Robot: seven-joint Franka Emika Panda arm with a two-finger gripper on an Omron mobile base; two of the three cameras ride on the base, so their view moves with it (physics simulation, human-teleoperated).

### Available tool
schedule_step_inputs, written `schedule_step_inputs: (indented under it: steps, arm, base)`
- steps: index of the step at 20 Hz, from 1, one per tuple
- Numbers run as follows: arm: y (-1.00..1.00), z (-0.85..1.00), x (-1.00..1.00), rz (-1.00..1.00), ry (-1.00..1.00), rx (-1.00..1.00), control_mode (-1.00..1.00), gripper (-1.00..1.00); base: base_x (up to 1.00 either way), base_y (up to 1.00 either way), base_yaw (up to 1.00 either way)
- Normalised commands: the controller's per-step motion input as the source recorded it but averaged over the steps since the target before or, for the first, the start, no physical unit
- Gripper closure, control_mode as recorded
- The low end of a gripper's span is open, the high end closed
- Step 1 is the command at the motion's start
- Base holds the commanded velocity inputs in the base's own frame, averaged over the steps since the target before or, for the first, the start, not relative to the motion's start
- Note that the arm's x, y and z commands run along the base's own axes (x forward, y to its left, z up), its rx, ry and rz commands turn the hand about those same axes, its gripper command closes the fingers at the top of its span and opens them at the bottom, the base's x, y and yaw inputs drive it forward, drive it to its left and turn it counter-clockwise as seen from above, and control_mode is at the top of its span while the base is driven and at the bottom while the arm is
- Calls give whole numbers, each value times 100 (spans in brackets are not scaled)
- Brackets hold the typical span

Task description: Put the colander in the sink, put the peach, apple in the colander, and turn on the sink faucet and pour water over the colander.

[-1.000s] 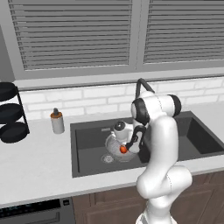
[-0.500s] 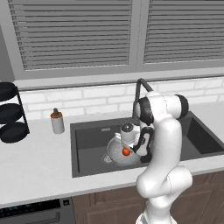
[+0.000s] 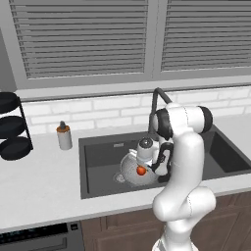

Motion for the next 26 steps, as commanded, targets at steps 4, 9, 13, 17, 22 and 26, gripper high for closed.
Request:
schedule_step_inputs:
  steps: [4,9,13,17,22,26]
  arm:
    - [-75,5,-16,22,0,0,-100,100]
    - [-64,31,-22,7,2,3,-100,100]
    - [-34,36,0,0,10,2,-100,100]
    - [-28,8,0,0,11,0,-100,-100]
    - [-32,3,-2,0,5,0,-100,-100]
    - [-45,44,-24,6,0,0,-100,-100]
  base:
    - [0,0,0]
    - [0,0,0]
    - [0,0,0]
    - [0,0,0]
    - [0,0,0]
    - [0,0,0]
